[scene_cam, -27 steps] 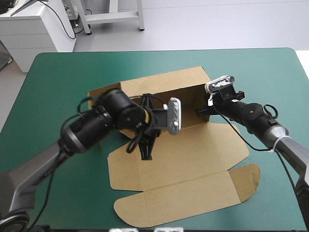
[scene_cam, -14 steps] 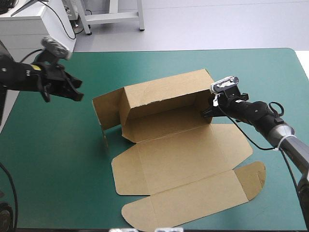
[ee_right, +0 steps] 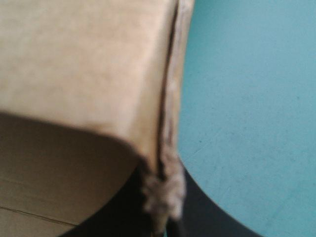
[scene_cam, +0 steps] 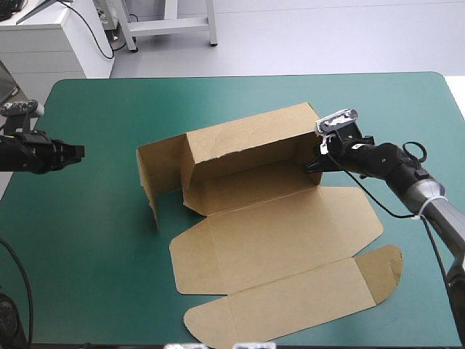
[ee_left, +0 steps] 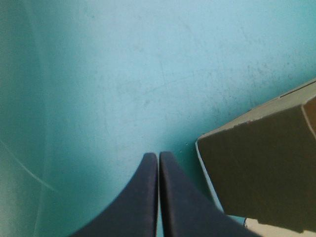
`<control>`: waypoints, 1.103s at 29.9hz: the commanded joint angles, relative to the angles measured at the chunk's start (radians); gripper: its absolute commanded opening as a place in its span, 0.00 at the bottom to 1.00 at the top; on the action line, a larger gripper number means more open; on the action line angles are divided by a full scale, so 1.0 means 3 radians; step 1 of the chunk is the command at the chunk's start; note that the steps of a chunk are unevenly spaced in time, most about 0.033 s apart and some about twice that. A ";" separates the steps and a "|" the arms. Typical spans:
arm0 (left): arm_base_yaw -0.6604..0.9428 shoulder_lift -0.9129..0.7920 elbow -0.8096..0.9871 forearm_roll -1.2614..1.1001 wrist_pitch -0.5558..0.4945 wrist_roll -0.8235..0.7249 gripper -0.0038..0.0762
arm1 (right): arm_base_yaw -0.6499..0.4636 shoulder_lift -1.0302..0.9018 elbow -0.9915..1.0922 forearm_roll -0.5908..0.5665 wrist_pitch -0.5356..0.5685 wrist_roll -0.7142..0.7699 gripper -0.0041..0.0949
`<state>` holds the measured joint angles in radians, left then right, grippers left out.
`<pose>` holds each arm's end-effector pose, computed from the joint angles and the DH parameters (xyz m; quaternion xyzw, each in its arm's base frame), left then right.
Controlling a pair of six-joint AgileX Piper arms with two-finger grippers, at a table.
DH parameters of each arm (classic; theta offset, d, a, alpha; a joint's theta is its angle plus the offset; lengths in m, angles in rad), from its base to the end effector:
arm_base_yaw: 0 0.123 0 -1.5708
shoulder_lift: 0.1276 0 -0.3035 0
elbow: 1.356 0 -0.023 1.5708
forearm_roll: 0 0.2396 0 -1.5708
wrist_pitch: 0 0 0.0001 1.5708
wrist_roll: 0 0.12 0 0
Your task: Fold the box
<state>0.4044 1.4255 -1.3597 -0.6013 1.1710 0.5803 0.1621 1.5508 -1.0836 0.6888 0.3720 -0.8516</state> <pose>0.2841 0.0535 0.3644 0.0266 0.9353 -0.1619 0.3134 0.3458 0.0847 0.2844 -0.2096 0.8713 0.0972 0.4330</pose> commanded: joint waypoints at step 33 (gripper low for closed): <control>0.0005 -0.0123 0.0365 -0.0260 -0.0446 -0.0027 0.04 | -0.0020 0.0429 -0.2739 -0.1487 0.2919 0.2749 0.03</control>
<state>0.4044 1.4255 -1.2263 -0.6298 1.0586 0.5769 0.1621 1.7404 -1.8771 0.1962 1.2486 -0.0388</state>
